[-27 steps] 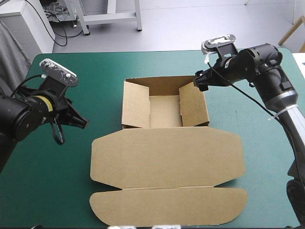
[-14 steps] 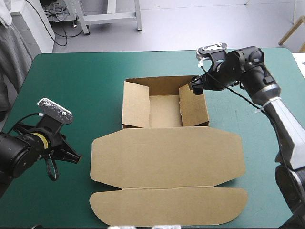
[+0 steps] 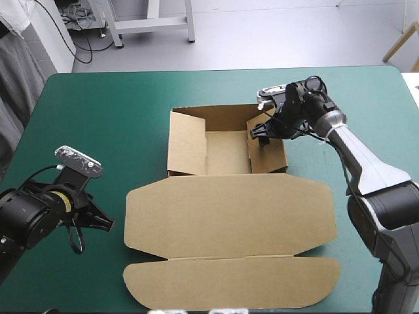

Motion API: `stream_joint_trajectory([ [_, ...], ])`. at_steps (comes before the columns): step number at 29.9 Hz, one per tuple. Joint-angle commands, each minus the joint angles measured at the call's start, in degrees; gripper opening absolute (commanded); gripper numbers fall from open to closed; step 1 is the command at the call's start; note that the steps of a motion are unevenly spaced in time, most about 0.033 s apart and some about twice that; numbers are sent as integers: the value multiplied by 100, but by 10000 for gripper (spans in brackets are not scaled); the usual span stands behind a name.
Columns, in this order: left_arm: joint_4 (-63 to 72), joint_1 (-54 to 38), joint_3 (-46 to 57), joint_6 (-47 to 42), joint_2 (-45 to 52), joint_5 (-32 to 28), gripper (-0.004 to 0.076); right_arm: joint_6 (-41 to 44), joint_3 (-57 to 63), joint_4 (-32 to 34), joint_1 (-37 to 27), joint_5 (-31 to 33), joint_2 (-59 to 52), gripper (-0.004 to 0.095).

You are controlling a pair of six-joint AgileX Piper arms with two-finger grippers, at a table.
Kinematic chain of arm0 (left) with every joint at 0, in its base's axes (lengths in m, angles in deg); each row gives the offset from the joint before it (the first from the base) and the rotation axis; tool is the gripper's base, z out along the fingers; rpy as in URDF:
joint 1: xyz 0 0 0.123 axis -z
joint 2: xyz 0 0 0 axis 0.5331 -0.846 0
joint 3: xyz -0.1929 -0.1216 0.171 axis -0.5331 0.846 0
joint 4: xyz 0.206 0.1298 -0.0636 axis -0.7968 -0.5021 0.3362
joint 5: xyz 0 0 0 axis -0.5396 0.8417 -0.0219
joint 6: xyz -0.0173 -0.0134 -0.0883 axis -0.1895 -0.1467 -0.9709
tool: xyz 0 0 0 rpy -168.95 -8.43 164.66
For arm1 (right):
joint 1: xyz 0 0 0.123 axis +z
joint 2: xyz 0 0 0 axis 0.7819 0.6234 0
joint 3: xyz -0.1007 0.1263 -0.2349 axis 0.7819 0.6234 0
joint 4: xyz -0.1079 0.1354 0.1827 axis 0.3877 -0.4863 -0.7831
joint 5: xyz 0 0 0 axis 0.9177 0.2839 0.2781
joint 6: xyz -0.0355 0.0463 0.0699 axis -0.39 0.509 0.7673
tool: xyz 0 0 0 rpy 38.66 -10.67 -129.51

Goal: Fold the box

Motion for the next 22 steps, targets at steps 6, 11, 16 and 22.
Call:
stream_joint_trajectory([
  [6, -104, 23, -132, -82, 70, -218, -10, -35, -124, -20, -15, -155, -113, 204],
  [11, -104, 23, -132, -82, 70, -218, -10, -35, -124, -34, -15, -155, -124, -15],
  [16, -104, 23, -132, -82, 70, -228, -10, -35, -124, -7, -28, -296, -182, -19],
  [22, -104, 23, -132, -186, 70, -228, -10, -35, -135, 108, -452, -661, -475, -19],
])
